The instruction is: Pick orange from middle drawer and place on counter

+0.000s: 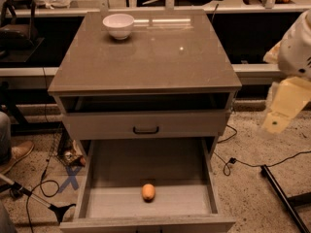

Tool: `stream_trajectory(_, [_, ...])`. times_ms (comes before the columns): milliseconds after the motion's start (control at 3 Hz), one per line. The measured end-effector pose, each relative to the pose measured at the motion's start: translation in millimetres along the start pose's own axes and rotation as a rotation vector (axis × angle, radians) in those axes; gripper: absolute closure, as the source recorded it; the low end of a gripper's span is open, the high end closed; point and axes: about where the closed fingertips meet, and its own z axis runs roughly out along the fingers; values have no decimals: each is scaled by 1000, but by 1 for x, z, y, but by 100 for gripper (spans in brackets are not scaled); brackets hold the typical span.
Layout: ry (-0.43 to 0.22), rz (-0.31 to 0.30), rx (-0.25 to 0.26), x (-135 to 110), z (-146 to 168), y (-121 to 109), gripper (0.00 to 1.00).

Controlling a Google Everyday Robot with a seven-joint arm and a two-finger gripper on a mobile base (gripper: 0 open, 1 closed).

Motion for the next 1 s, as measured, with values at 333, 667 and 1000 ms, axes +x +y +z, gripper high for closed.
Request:
stream_trajectory(333, [-5,164,-95,-8,50,25,0])
stream_trajectory(667, [-40,318,-155,-22,98,52,0])
stream_trajectory(1000, [-104,401,-212,-40,143,78,0])
